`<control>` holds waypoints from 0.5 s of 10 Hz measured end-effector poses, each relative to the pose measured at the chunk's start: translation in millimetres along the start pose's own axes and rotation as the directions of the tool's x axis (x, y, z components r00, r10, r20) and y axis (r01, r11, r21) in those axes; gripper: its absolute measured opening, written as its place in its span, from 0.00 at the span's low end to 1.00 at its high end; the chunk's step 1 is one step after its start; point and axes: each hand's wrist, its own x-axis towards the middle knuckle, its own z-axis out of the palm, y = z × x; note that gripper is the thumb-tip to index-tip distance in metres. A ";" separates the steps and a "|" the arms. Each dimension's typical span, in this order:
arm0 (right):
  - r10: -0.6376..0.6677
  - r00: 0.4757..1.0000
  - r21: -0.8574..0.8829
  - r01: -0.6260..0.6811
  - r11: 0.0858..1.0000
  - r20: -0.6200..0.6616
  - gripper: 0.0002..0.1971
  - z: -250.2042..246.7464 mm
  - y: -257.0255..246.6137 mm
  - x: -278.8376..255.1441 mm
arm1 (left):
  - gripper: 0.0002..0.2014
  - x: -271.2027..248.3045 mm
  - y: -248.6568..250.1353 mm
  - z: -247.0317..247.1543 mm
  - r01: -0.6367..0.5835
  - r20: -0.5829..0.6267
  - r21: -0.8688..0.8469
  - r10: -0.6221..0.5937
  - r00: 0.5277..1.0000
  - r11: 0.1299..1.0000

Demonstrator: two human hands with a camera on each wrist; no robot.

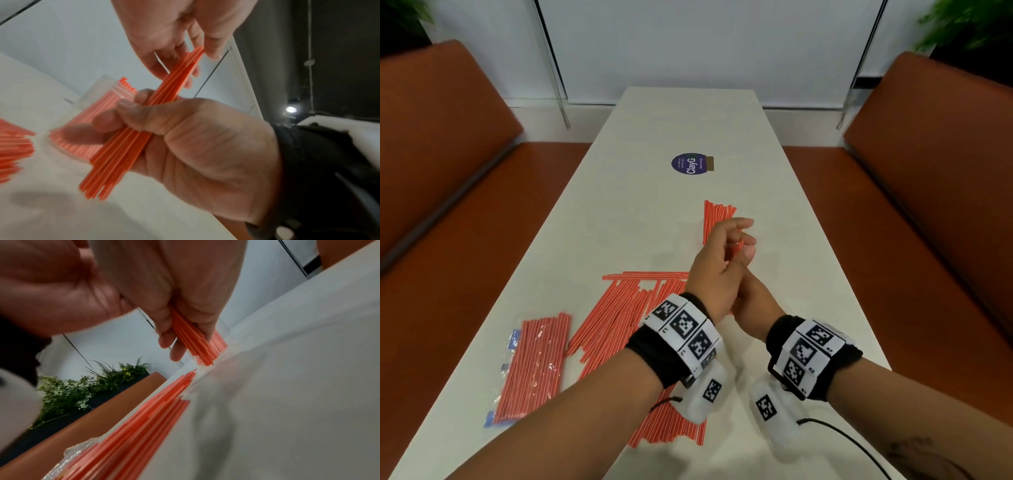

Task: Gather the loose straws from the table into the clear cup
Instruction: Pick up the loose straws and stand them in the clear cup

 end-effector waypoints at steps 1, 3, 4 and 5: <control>0.183 0.983 -0.084 -0.181 0.980 0.013 0.13 10.2 0.5 -0.9 | 0.13 2.0 -4.6 6.5 -0.082 0.072 0.137 0.072 0.995 0.987; 0.240 0.946 -0.613 -0.323 0.721 -0.217 0.24 29.2 -22.3 -2.7 | 0.16 3.1 -22.4 12.6 -0.166 0.166 0.447 0.101 0.981 0.879; 0.049 0.932 -0.779 -0.327 0.535 -0.358 0.27 25.9 -0.9 6.1 | 0.16 3.7 -23.0 15.8 -0.193 0.203 0.455 0.110 0.973 0.869; 0.026 0.967 -0.205 -0.080 0.976 -0.252 0.24 7.5 14.4 -9.5 | 0.17 3.2 -16.3 13.7 -0.190 0.162 0.397 0.135 0.978 0.898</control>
